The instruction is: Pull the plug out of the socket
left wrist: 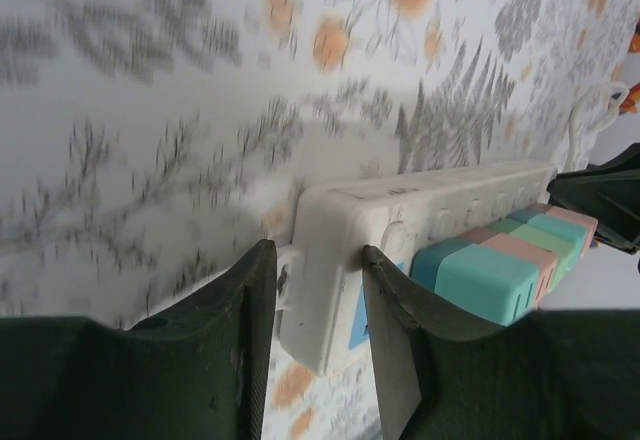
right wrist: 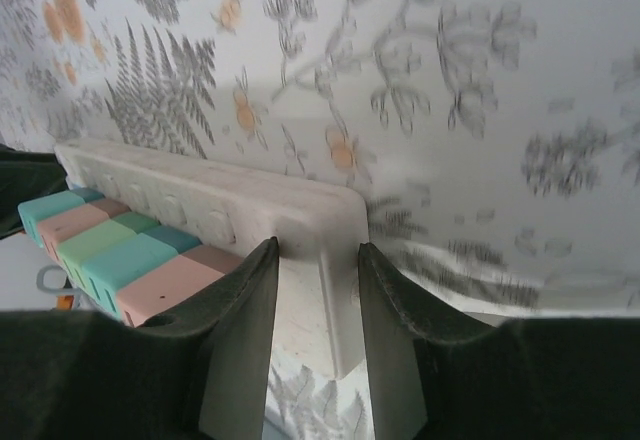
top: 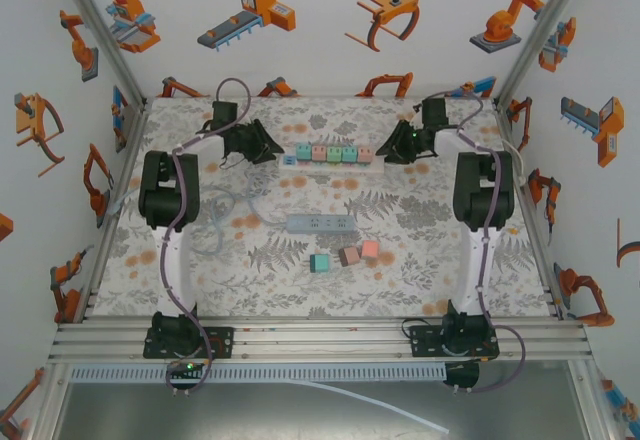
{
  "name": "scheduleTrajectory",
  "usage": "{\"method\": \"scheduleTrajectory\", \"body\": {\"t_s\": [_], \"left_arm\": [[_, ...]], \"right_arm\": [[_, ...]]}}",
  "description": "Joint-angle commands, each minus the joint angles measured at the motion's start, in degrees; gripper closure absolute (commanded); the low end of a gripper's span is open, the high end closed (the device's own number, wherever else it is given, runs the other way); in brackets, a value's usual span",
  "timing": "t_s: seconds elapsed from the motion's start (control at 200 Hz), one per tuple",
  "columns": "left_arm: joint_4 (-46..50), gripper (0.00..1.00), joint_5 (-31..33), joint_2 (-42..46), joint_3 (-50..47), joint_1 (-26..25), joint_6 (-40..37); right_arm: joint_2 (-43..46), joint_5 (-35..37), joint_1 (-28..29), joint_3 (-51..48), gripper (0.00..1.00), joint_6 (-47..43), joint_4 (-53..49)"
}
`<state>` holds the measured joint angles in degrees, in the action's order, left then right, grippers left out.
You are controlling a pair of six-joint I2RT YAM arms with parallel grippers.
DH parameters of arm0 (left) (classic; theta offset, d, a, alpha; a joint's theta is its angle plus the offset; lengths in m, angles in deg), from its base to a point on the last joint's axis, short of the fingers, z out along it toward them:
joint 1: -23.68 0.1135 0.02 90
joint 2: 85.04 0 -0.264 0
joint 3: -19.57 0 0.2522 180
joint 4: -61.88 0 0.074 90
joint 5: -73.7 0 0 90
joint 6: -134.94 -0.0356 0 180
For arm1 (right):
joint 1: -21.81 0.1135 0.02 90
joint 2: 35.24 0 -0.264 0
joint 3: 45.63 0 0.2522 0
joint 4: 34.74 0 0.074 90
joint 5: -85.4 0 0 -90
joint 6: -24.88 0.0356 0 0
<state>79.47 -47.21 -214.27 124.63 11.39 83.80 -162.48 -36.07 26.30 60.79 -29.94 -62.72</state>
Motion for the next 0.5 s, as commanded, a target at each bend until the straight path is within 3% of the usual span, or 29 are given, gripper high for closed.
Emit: {"method": "scheduleTrajectory", "body": {"t_s": [0.0,0.26,0.496], "left_arm": [[-0.6,0.61,-7.6,7.4,-5.0,-3.2,3.2],[3.3,0.60,-0.4,20.3,-19.3,-4.7,-1.9],[2.6,0.52,6.1,21.6,-24.2,-6.5,-2.0]], "right_arm": [[6.3,-5.0,4.5,-4.0,0.65,6.0,-2.5],[16.2,-0.8,7.4,-17.7,0.63,5.5,-1.6],[20.8,5.0,8.3,-23.7,0.55,2.9,-0.7]]}}
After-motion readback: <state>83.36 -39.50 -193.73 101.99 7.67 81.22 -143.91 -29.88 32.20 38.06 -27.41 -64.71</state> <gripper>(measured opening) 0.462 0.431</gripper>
